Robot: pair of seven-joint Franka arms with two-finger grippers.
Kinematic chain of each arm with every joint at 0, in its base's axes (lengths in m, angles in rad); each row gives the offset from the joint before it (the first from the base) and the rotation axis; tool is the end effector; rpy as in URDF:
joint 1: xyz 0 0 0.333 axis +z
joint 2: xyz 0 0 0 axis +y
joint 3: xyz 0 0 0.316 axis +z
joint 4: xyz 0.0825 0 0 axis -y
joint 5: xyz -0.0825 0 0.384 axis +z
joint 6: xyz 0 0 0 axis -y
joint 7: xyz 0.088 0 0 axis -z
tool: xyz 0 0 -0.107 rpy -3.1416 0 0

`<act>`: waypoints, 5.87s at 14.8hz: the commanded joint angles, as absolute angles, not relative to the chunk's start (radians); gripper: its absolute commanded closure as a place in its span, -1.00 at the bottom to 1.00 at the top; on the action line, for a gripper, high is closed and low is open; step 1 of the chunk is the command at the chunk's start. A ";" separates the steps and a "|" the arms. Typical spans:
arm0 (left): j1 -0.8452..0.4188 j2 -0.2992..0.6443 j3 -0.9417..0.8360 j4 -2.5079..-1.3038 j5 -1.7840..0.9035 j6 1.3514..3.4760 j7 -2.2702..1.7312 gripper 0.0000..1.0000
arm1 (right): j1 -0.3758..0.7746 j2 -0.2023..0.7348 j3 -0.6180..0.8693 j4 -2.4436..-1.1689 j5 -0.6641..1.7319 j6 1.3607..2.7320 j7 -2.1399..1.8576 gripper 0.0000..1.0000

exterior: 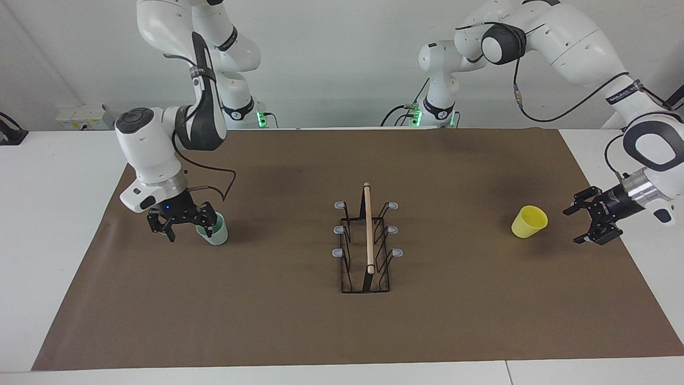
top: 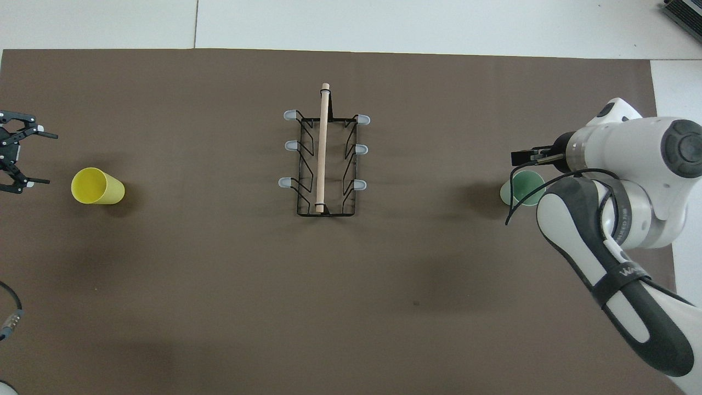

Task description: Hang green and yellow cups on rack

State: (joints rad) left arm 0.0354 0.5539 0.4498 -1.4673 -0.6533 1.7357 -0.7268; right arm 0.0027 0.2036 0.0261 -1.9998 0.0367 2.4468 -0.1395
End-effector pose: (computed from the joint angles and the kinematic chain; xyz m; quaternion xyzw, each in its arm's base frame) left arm 0.6456 0.2197 0.3719 0.7573 0.6140 -0.1307 0.1801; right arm 0.6141 0.0171 0.3827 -0.9900 -0.0703 -0.1221 0.0092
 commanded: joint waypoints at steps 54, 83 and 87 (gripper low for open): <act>-0.038 0.403 0.454 -1.864 -1.037 1.983 -0.716 1.00 | 0.296 0.285 0.035 -2.051 -0.945 1.881 -0.371 -1.00; -0.089 0.164 0.105 -1.706 -0.143 2.052 -1.184 1.00 | 0.321 0.362 0.041 -1.924 -1.025 1.832 -0.537 -1.00; -0.089 0.163 0.008 -1.706 0.003 2.114 -1.345 1.00 | 0.310 0.362 0.041 -1.911 -1.032 1.841 -0.554 -1.00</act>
State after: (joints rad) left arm -0.0874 0.1693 0.0334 -1.7058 -0.0611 2.0911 -1.2858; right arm 0.3283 0.3416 0.0329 -1.9413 -1.0486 1.8292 -0.5165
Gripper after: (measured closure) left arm 0.339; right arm 0.000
